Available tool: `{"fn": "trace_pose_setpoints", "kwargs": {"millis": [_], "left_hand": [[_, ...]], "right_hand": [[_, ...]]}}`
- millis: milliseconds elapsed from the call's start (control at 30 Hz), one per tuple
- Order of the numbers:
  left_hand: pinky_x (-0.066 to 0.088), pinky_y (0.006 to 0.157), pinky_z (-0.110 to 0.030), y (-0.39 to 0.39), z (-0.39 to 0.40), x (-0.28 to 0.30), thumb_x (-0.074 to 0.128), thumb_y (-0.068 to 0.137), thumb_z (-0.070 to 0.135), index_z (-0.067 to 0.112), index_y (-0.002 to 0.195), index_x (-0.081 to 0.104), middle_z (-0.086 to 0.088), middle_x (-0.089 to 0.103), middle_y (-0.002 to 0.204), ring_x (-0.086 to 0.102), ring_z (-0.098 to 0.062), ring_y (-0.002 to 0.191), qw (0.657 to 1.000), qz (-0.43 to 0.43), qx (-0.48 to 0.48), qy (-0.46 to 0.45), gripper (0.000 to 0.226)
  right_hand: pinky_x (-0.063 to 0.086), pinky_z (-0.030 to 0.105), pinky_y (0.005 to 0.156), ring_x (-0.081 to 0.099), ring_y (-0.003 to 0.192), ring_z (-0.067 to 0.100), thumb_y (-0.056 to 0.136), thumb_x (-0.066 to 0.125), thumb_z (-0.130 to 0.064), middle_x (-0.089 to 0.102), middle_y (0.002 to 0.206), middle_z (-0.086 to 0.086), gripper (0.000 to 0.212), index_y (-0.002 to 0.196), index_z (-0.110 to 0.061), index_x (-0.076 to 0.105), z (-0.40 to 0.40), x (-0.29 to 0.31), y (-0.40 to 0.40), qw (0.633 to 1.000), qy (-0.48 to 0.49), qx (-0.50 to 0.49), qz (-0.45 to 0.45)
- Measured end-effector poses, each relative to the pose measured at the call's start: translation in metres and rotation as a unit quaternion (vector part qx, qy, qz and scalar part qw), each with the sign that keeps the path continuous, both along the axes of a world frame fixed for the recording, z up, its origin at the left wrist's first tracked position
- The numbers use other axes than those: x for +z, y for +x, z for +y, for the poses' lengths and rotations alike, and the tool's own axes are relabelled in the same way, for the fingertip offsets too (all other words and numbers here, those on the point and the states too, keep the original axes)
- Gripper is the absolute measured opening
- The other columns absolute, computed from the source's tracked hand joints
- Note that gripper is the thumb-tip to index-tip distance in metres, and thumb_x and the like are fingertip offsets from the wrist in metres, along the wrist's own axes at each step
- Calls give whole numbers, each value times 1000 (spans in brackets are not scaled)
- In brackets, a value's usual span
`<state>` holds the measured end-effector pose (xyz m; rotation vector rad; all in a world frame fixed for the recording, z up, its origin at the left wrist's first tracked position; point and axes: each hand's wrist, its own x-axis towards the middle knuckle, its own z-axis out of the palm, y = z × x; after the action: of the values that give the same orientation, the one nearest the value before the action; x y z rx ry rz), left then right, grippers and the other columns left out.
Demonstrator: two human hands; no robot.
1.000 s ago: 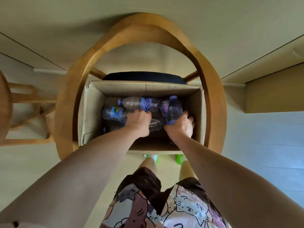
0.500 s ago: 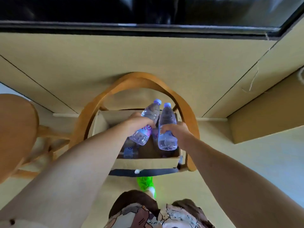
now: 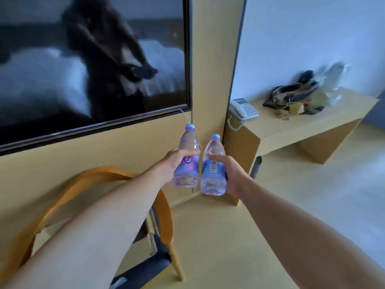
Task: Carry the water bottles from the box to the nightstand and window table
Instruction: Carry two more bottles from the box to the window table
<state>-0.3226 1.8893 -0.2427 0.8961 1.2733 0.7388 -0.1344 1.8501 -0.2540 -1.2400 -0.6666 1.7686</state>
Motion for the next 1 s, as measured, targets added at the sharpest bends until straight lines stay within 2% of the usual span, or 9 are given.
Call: {"fn": "trace_pose_setpoints", "kwargs": {"millis": [133,267,367,467,533,667,767,800,1000], "left_hand": [[61,88,-54,116,-1,34,98,43,39,5,116,69,-19,78,96,76,-36,82,995,-24,-69,69,86],[61,88,-51,227,-10,57,95,62,28,3,116,69,-19,78,97,76,-36,84,986,-31,-141,87,65],[61,85,-49,304,-21,67,94,57,34,5,107,71,-21,78,95,76,-36,82,973,-29,-214,88,62],[62,62,-36,376,-30,71,93,61,34,9,94,75,-16,79,83,76,-30,69,954,-27,-283,98,45],[59,52,-30,423,-36,72,91,68,32,11,97,76,-14,79,82,76,-27,65,937,-39,-331,101,39],[61,61,-31,516,-38,72,92,72,32,9,113,73,-14,80,92,77,-27,76,908,-46,-405,102,51],[60,94,-49,584,-33,77,90,74,38,10,120,69,-21,75,111,74,-37,101,876,-51,-467,108,59],[58,98,-51,606,-30,81,89,75,38,9,121,68,-21,75,113,73,-39,103,867,-54,-483,110,58],[62,79,-42,731,-19,103,85,81,42,8,118,64,-24,75,111,75,-40,97,814,-82,-565,110,55]], "right_hand": [[57,44,77,68,81,34,81,83,-30,68,97,20,45,113,-2,66,-29,30,100,990,75,-109,-44],[52,44,81,63,83,35,85,78,-27,63,98,22,39,112,-4,62,-66,52,196,971,90,-214,-50],[54,37,72,64,72,31,86,75,-29,64,90,18,36,110,-7,62,-97,63,258,952,92,-287,-54],[53,31,59,64,62,25,85,73,-31,64,77,10,30,102,-11,61,-126,69,315,931,103,-346,-56],[54,32,60,66,61,25,89,71,-30,68,75,10,22,98,-12,63,-142,70,351,911,108,-393,-66],[56,33,61,69,61,27,88,74,-25,71,75,13,20,98,-10,66,-159,72,420,861,95,-490,-102],[54,39,72,66,70,29,85,77,-26,67,83,15,31,107,-7,64,-162,79,474,818,97,-553,-122],[53,40,74,66,71,28,86,77,-26,66,83,15,33,108,-7,63,-162,83,491,806,97,-569,-127],[55,43,81,66,82,31,87,74,-29,65,93,18,46,123,-4,60,-159,106,581,754,92,-633,-149]]}}
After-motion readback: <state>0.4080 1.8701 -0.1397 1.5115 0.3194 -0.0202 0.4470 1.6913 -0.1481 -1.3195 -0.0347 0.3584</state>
